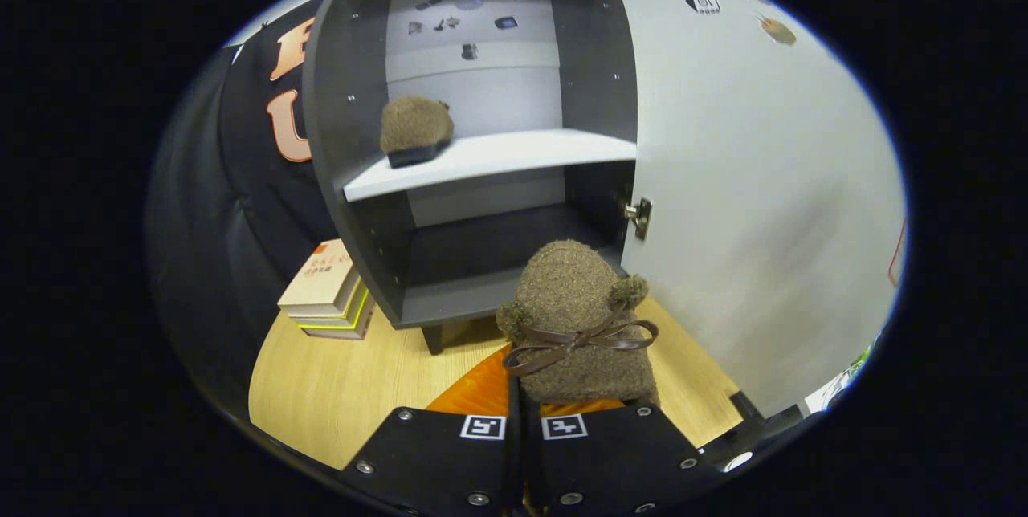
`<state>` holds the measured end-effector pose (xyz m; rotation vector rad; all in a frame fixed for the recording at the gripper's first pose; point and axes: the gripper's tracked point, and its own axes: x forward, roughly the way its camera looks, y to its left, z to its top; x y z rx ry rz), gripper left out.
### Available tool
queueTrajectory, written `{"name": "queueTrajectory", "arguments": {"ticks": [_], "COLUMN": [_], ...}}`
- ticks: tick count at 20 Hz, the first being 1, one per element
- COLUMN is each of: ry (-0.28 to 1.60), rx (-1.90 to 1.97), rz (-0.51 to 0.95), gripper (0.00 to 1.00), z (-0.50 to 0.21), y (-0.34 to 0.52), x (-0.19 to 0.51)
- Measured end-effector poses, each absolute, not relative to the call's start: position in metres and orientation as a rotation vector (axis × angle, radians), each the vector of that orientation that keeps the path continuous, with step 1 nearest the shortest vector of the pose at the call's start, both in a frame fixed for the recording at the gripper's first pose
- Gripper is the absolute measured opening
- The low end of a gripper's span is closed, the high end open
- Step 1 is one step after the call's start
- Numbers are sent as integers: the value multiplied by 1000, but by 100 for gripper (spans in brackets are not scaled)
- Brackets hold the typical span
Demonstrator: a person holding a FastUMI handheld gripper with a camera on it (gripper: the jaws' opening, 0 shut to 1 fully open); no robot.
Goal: Open the shoe cabinet door, grab the shoes and put them into the shoe cabinet, then close the shoe cabinet door.
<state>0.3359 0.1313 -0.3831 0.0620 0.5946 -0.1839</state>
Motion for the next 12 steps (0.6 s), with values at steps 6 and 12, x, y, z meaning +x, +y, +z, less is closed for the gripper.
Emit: {"name": "queueTrajectory", "arguments": {"ticks": [6,12], "ry": [476,433], "rx": [68,38], "rz": [-177,-150], "gripper": [2,2], "z": [-304,-271], "y": [125,107], "x": [377,455]}}
